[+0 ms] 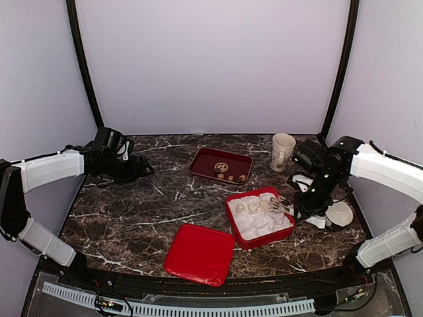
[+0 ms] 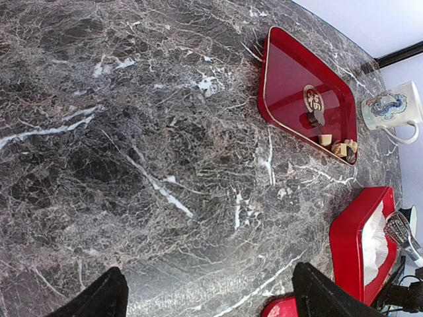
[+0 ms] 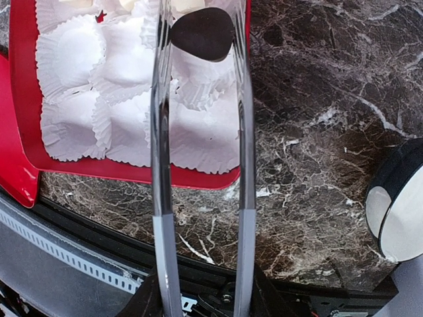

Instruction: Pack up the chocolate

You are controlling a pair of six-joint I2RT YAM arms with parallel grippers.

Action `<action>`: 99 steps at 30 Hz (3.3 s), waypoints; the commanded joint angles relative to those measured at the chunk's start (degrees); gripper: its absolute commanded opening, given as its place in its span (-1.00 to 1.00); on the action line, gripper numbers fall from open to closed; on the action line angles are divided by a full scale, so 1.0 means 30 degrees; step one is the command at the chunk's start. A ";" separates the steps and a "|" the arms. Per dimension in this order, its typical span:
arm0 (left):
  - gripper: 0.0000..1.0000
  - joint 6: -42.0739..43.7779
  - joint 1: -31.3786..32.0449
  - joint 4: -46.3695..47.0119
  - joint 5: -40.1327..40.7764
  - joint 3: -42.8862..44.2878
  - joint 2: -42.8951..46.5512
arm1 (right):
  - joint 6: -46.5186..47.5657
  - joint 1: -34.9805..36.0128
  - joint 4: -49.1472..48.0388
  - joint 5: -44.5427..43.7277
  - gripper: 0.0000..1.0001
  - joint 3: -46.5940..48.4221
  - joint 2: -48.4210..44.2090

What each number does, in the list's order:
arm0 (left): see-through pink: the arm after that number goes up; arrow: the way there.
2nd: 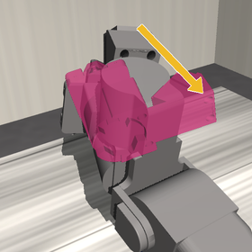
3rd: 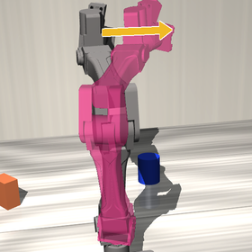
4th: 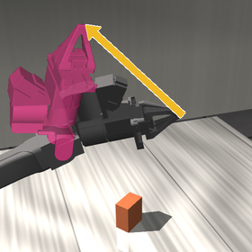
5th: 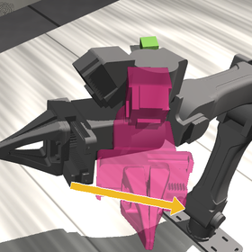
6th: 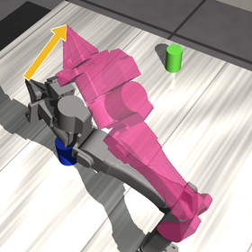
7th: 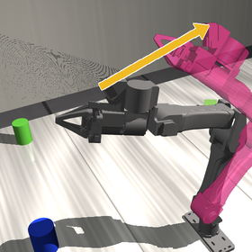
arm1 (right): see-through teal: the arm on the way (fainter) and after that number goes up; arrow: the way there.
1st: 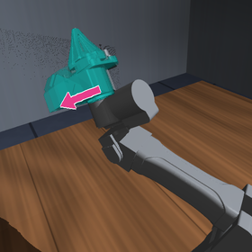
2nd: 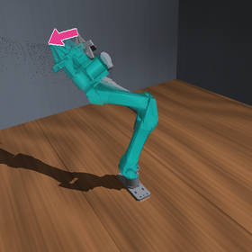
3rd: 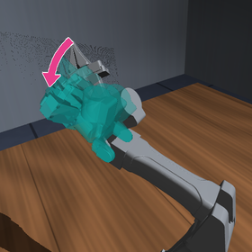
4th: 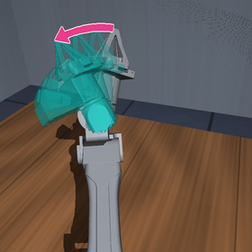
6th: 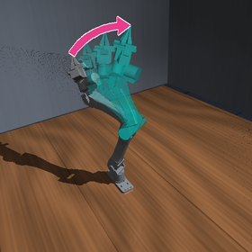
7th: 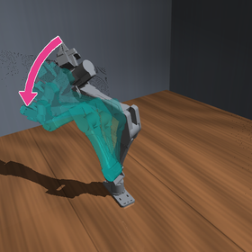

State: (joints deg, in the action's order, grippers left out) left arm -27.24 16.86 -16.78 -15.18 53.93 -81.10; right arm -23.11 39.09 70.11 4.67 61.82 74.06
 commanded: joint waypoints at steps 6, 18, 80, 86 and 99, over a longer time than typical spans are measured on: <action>0.77 0.0087 -0.0033 0.0112 0.0046 0.0121 0.0007 | -0.0088 0.0387 -0.0534 -0.0218 -0.26 -0.0187 0.0381; 0.77 0.0234 -0.0045 0.0120 0.0109 0.0183 -0.0092 | -0.0019 0.0419 -0.0235 -0.0509 -0.19 0.1101 0.0494; 0.77 0.0234 -0.0077 -0.0092 0.0841 0.2413 -0.3006 | 0.4852 -0.0312 -0.2076 -0.0287 -0.31 1.9888 1.9087; 0.77 0.0318 -0.0099 -0.0117 0.0898 0.2494 -0.3053 | 0.5042 -0.0316 -0.1596 -0.0894 -0.42 2.0278 1.9052; 0.77 0.0274 -0.0109 -0.0136 0.0922 0.2581 -0.3006 | 0.4542 -0.0625 -0.1935 -0.0351 -0.51 2.0598 1.7875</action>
State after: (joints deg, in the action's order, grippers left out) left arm -26.96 16.86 -17.21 -12.58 60.10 -90.32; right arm -8.62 37.76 64.77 3.01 121.16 131.15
